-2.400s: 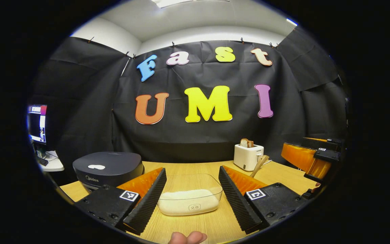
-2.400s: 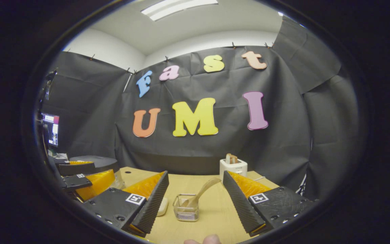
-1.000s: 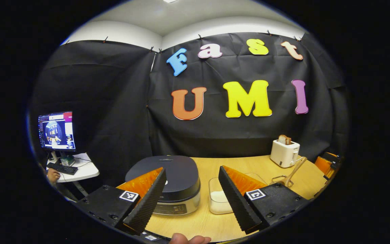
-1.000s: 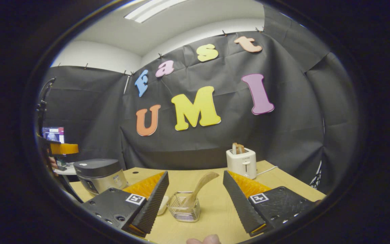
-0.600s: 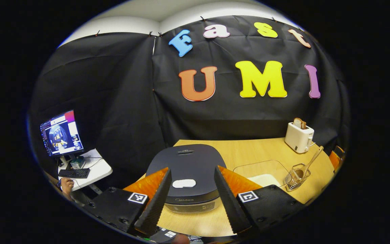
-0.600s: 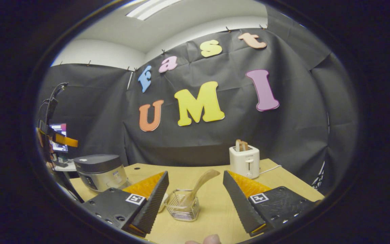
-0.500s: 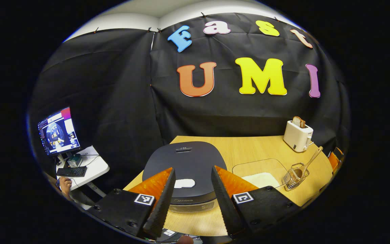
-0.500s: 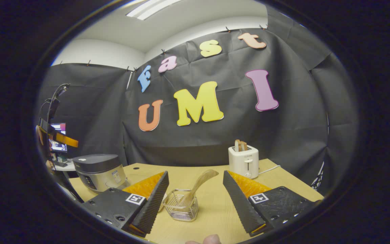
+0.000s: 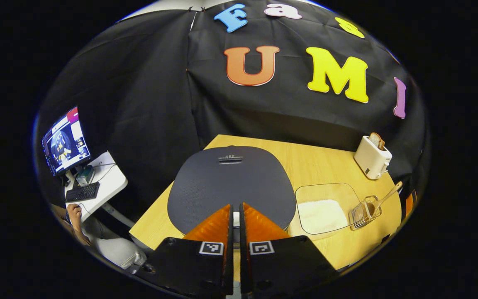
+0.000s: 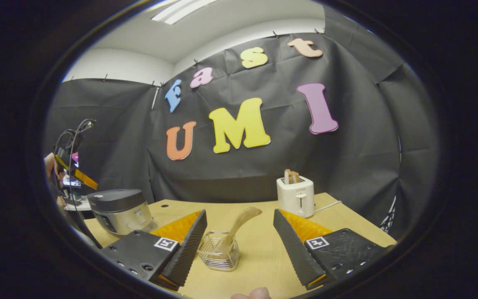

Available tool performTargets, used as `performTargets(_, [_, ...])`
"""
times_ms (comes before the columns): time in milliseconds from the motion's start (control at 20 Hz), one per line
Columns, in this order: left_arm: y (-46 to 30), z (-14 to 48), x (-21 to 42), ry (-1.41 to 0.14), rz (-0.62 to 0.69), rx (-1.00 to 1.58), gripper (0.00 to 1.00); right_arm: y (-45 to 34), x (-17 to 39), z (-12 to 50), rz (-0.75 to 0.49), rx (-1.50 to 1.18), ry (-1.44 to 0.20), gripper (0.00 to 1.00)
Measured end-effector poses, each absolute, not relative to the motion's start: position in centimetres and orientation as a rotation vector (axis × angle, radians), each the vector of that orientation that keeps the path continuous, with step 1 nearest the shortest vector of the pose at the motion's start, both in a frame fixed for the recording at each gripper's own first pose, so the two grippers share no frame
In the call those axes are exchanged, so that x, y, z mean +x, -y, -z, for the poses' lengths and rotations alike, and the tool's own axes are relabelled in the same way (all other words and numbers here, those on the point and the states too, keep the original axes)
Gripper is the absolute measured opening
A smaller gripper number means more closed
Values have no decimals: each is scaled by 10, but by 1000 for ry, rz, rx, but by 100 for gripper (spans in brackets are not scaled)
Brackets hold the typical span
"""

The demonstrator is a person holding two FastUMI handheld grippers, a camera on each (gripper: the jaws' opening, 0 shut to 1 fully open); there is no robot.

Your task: Close the left gripper, press the button to open the rice cooker; take a wooden spoon from the chopstick holder with the right hand, scoop a spoonful of rice and pour it into the rice cooker, then put the wooden spoon back into the chopstick holder.

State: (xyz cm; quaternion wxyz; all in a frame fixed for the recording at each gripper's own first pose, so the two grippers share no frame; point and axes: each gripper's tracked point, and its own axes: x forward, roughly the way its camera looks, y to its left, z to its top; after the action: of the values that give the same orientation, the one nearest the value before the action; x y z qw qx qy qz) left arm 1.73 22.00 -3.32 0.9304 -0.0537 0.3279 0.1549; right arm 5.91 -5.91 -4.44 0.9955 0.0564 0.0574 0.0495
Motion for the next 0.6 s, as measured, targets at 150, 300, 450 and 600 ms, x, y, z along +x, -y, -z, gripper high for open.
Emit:
performTargets(150, [-220,43,20,-715,-301,-128,3,61,61,47,-93,114,-117,95])
performTargets(300, [-222,50,17,-747,-306,-106,3,61,62,51,-94,112,-126,95])
performTargets(450, [-224,53,21,-745,-315,-79,2,58,64,54,-102,115,-134,96])
performTargets(600, [-224,57,21,-737,-329,-82,3,59,66,58,-102,123,-142,96])
